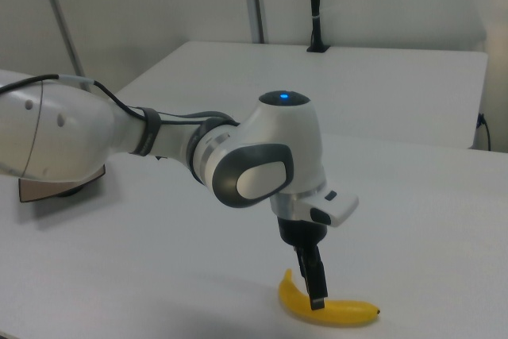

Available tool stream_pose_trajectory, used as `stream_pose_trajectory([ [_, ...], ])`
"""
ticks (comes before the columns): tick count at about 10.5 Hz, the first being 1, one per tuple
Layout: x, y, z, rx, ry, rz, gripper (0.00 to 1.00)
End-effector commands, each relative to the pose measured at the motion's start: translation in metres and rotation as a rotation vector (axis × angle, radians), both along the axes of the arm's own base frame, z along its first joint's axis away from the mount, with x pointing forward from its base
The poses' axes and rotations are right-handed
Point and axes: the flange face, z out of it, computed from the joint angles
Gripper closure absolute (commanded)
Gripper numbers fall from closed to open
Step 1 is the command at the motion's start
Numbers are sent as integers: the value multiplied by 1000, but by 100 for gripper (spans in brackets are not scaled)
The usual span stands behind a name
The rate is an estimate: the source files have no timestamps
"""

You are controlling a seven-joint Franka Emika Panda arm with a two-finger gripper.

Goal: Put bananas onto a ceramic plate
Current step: 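Lower the gripper onto the banana's middle and close it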

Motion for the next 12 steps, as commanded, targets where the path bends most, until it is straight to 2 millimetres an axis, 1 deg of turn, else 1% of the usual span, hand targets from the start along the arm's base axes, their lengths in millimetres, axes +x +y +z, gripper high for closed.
stream_pose_trajectory([
  [1, -1, -5, -22, -10, -4, -20, 1],
  [3, 1, -9, -41, -10, 10, -29, 0],
  [5, 4, -10, -54, -15, 16, -28, 1],
  [6, 4, -12, -58, -19, 16, -29, 3],
  [7, 7, -11, -59, -23, 3, -22, 17],
  [8, 7, -12, -58, -15, -7, -25, 41],
  [9, 7, -14, -59, -2, -14, -19, 53],
  [11, 8, -13, -59, 29, -24, 42, 62],
  [12, 8, -12, -57, 38, -34, 42, 64],
])
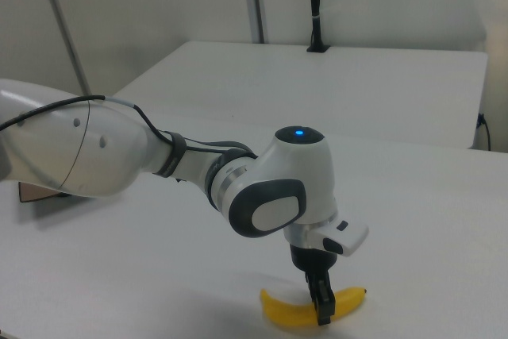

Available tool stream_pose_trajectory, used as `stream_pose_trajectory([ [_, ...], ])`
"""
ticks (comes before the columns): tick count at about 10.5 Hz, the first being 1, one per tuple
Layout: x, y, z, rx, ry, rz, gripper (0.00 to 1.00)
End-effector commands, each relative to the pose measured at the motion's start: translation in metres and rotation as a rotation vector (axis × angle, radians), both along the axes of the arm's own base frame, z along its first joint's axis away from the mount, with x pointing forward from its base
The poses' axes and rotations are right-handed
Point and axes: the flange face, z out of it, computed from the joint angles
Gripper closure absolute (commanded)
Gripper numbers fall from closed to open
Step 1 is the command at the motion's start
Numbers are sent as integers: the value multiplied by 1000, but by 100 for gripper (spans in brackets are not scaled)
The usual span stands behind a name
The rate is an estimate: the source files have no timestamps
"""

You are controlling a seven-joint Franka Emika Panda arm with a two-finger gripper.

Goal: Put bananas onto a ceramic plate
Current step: 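Lift the grasped banana up off the table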

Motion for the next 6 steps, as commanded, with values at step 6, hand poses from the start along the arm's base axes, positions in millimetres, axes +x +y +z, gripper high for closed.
stream_pose_trajectory([
  [6, 22, 7, 33, 30, -65, 56, 65],
])
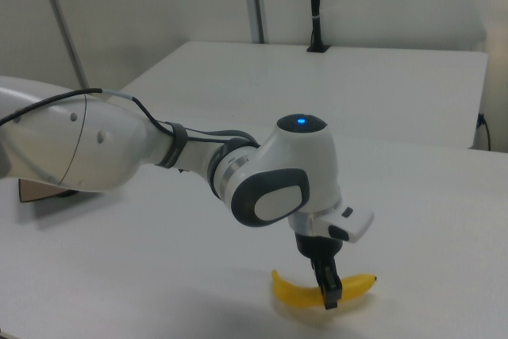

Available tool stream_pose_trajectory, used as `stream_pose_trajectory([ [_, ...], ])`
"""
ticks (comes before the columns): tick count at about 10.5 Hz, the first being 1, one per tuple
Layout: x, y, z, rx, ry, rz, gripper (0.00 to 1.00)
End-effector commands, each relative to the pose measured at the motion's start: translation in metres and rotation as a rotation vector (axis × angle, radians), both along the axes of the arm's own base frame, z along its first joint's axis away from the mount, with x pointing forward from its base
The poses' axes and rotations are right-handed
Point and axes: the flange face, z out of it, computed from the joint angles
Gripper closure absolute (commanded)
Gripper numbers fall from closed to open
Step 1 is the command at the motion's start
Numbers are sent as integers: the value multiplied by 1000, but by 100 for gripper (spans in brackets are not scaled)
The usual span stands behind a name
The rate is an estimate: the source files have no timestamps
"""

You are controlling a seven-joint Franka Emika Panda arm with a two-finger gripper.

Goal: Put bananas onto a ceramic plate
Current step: 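Lift the grasped banana up off the table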

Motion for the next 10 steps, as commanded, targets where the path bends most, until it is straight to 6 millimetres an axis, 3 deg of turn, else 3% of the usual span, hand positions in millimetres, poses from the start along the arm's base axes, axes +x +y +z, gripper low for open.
stream_pose_trajectory([
  [1, 18, 19, 21, 31, -23, 54, 65],
  [4, 44, 65, 33, 71, -67, 103, 65],
  [10, 91, 192, 67, 164, -84, 198, 64],
])
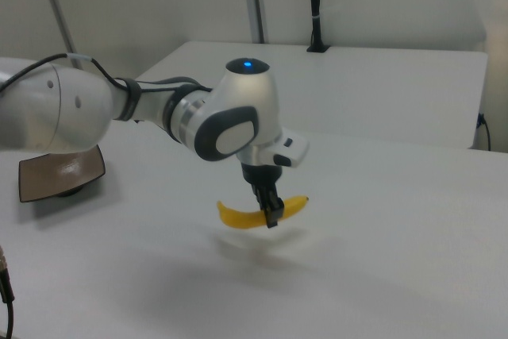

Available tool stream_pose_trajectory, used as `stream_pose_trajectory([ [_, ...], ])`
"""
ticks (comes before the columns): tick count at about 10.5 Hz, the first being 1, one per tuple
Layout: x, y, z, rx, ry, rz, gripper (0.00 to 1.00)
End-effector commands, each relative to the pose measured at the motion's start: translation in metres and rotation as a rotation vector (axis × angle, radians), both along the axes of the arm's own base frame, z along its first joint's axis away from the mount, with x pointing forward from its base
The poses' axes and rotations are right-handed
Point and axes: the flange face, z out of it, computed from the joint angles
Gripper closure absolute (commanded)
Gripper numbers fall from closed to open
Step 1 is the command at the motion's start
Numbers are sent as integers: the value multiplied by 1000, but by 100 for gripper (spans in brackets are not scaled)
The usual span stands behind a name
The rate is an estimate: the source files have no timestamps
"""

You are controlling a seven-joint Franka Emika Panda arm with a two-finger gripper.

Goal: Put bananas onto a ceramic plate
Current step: 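Carry the banana over the brown square plate and lower it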

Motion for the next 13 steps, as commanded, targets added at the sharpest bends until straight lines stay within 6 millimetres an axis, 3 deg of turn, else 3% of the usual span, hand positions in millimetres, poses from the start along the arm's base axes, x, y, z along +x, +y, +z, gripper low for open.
stream_pose_trajectory([
  [1, 15, 62, 42, 52, 0, 43, 64],
  [4, 22, 140, 86, 113, -38, 126, 64],
  [6, 22, 194, 104, 138, -68, 186, 64],
  [11, 6, 337, 105, 200, -93, 331, 62],
  [13, 4, 381, 90, 215, -128, 369, 62],
])
